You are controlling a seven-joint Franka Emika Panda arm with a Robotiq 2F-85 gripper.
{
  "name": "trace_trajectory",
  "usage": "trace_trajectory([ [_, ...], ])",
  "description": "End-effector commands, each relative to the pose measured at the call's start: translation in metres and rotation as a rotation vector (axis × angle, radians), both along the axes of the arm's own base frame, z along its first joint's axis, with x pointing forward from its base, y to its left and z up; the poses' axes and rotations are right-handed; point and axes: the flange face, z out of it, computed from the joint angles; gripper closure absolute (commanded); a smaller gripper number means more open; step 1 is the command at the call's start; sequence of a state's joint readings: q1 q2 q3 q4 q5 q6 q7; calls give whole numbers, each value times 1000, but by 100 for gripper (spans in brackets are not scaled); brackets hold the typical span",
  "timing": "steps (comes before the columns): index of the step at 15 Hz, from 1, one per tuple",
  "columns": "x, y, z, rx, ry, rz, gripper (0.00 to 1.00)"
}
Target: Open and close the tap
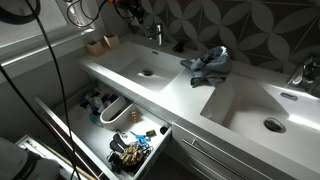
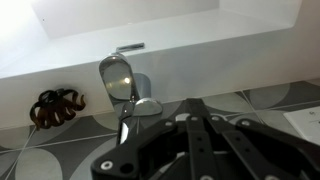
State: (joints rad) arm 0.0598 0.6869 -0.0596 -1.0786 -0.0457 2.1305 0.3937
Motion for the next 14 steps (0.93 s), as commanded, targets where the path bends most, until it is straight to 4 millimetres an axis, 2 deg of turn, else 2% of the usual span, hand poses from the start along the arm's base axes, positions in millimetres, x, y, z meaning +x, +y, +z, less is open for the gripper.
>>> trace_trajectory([
  [1,15,-2,-7,24,-31,-2,100],
  [9,24,-16,-23,-34,-26,-54,100],
  [14,21,-25,-23,-71,12,-109,100],
])
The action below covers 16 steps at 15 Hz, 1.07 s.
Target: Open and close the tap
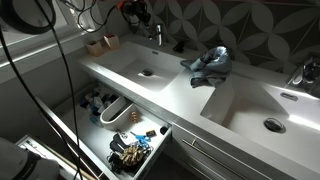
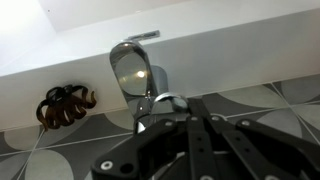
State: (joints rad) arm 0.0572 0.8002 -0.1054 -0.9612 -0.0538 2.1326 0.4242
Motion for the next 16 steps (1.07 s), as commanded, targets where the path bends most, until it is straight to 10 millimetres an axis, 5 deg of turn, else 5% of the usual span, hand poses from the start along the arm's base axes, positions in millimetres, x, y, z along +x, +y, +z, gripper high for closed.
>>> trace_trajectory([
  [1,1,-5,4,-40,26,-64,100],
  [16,-1,-50,6,-95,79,-152,100],
])
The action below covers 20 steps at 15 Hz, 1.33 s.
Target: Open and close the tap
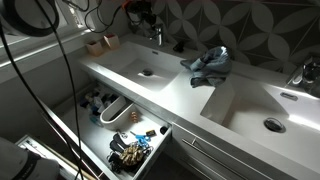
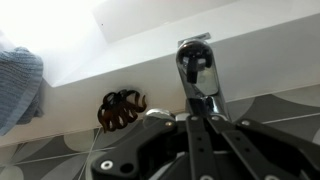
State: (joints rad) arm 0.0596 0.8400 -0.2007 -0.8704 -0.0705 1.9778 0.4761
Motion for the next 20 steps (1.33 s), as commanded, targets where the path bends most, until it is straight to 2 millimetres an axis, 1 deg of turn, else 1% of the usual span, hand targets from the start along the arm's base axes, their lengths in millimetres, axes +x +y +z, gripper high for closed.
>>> trace_trajectory([
  [1,4,-10,4,-29,-12,-27,100],
  [5,-9,-7,7,1,86,-31,100],
  [7,-15,-10,10,-5,121,-61,100],
  [11,-17,-21,15,-10,108,-91,100],
  [15,-22,-44,17,72,123,-105,100],
  [17,-26,-59,16,121,134,-115,100],
  [20,-29,-81,14,241,133,-116,100],
])
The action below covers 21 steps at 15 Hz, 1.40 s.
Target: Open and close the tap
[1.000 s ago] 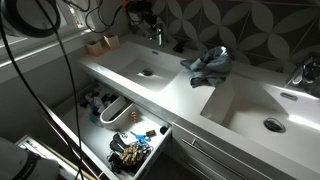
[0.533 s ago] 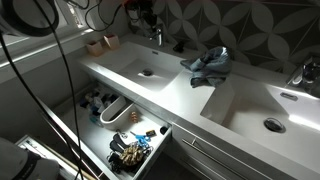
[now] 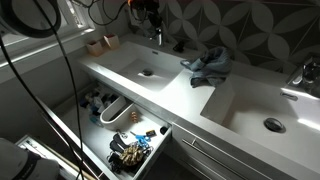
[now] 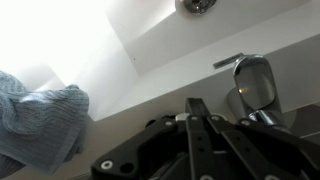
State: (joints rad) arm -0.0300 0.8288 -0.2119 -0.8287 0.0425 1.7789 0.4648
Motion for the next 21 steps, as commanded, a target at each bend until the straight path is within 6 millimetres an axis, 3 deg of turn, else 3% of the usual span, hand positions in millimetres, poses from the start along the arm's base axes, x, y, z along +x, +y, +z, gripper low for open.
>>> trace_trajectory([
  [1,-6,-22,5,161,-7,-5,100],
  [6,-4,-46,0,328,-63,-31,100],
  [11,0,-54,-3,442,-107,-56,100],
  [21,-1,-57,-7,426,-81,-107,100],
])
